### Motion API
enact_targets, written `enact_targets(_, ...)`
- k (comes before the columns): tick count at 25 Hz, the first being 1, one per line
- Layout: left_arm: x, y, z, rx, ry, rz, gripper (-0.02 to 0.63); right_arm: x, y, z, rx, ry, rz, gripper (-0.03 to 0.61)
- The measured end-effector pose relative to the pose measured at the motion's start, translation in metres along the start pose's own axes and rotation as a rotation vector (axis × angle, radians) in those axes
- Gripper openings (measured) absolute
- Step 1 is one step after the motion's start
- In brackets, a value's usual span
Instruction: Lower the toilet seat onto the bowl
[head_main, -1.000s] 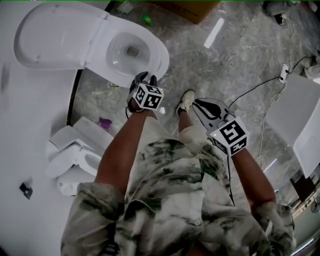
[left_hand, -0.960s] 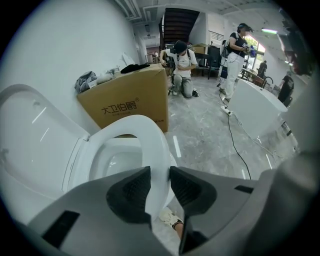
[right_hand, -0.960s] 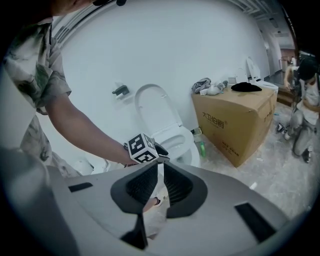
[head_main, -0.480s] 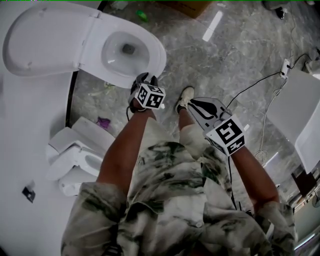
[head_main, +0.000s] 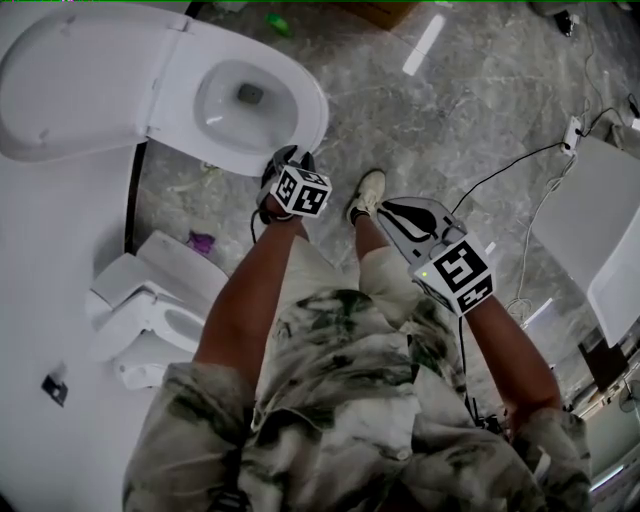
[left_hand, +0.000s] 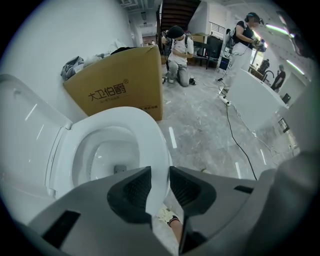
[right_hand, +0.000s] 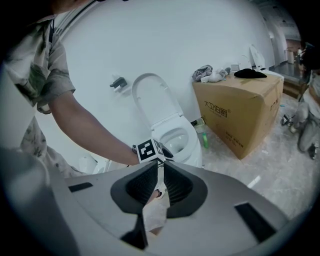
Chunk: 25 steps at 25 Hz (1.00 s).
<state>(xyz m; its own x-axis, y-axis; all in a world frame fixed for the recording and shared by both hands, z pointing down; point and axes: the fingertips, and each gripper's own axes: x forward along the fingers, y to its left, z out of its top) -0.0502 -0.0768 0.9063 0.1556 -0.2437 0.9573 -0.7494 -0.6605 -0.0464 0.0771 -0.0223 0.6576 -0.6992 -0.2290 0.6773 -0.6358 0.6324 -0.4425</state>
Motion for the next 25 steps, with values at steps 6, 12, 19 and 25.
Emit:
enact_targets(6, 0.027, -0.003, -0.008, 0.014, 0.028, -0.019, 0.13, 0.013, -0.013, -0.01, 0.016, 0.019, 0.007, 0.058)
enact_targets(12, 0.051, -0.007, -0.013, 0.033, 0.065, -0.026, 0.13, 0.019, -0.026, -0.019, 0.039, 0.033, 0.006, 0.057)
enact_targets(19, 0.067, -0.011, -0.018, 0.067, 0.096, -0.027, 0.13, 0.023, -0.032, -0.027, 0.053, 0.04, 0.008, 0.057)
enact_targets(25, 0.074, -0.012, -0.016, 0.066, 0.105, -0.031, 0.13, 0.026, -0.036, -0.03, 0.048, 0.05, 0.016, 0.057)
